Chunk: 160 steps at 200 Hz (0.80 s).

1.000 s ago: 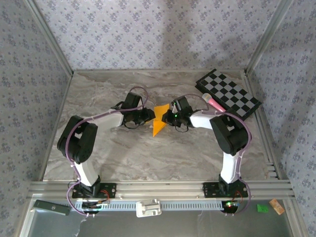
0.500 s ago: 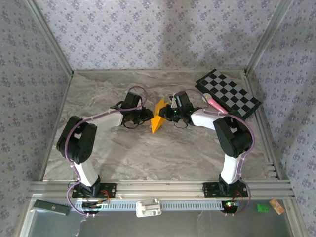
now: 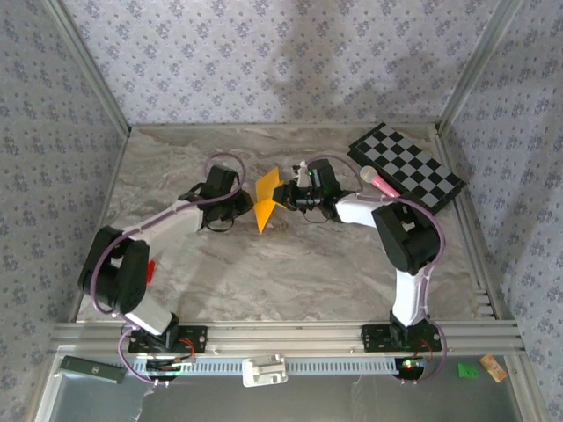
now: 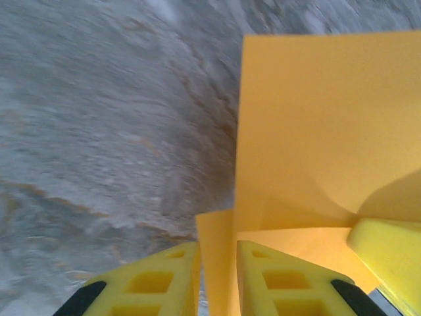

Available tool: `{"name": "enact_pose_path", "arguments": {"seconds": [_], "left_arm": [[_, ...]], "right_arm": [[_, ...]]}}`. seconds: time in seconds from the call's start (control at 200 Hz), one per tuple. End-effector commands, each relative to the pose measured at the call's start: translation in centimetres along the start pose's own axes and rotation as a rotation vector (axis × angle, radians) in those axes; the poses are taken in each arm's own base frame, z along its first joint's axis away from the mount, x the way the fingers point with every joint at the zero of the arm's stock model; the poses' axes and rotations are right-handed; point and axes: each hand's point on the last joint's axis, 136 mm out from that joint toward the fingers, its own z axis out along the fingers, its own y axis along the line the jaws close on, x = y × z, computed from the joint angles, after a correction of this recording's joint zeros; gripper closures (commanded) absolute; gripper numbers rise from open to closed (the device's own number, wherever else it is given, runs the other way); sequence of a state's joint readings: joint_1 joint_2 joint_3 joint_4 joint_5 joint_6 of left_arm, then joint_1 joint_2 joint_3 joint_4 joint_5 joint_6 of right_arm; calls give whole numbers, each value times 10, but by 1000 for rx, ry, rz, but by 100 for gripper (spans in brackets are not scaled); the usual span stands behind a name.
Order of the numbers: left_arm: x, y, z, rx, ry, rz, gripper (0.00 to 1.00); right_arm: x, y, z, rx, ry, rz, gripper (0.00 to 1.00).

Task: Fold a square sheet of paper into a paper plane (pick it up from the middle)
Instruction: Turn over the paper at the center of the table.

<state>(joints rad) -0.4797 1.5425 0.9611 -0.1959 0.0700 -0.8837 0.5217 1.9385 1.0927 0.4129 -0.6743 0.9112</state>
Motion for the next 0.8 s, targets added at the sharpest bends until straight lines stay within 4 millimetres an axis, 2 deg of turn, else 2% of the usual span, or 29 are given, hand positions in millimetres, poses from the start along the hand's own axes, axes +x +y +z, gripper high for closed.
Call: {"name": "enact_pose_path", "arguments": {"seconds": [0.0, 0.155, 0.51, 0.795], "left_arm": [[-5, 32, -10, -108, -57, -59, 79], [-4, 35, -9, -95, -43, -73, 78], [6, 5, 9, 21, 48, -30, 77], [19, -18, 17, 83, 101, 26, 76]], "right_arm": [[3, 13, 10, -84, 40, 0, 86], [11, -3, 9, -78, 56, 26, 86], [20, -23, -14, -45, 27, 34, 84], [26, -51, -23, 52, 2, 60, 83]]}}
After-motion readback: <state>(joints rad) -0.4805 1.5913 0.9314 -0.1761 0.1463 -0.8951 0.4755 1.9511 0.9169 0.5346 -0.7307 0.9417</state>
